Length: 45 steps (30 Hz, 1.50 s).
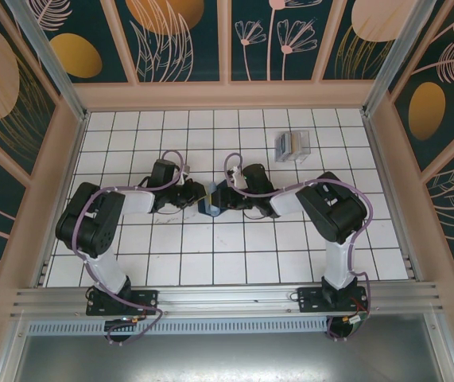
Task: Put the credit cards into the card holder
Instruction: Flip over the card slot on the card holder.
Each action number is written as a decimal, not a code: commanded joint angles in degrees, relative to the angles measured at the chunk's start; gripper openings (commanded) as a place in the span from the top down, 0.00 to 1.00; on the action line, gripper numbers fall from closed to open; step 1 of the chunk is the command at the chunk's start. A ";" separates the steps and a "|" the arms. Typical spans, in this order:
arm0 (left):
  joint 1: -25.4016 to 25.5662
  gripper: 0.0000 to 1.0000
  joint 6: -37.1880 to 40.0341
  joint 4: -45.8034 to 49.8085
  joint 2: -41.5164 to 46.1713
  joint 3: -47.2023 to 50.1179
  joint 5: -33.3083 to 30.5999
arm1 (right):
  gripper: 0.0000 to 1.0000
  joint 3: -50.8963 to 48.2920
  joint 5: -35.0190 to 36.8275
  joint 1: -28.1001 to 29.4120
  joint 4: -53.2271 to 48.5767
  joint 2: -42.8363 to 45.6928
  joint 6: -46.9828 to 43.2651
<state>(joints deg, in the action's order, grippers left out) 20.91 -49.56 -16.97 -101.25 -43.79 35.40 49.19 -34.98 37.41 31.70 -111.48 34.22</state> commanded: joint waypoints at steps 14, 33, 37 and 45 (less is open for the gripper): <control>-0.43 0.93 0.95 -1.79 1.15 -0.40 -0.48 | 0.33 -5.47 2.55 -2.71 -0.16 1.41 2.92; -0.43 0.85 1.87 0.07 2.61 -1.23 0.16 | 0.32 -11.89 29.13 -2.88 -13.33 25.83 1.05; -0.41 0.83 2.13 0.26 2.75 -0.79 -0.05 | 0.38 -7.43 19.15 -0.49 -12.17 23.35 0.24; -0.43 0.79 0.02 -3.68 2.67 0.96 0.78 | 0.54 -3.15 8.72 2.76 -7.65 15.00 6.37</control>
<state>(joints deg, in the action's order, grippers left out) 20.91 -48.88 -17.39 -99.90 -43.79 35.16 44.21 -21.23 40.03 22.17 -93.91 38.20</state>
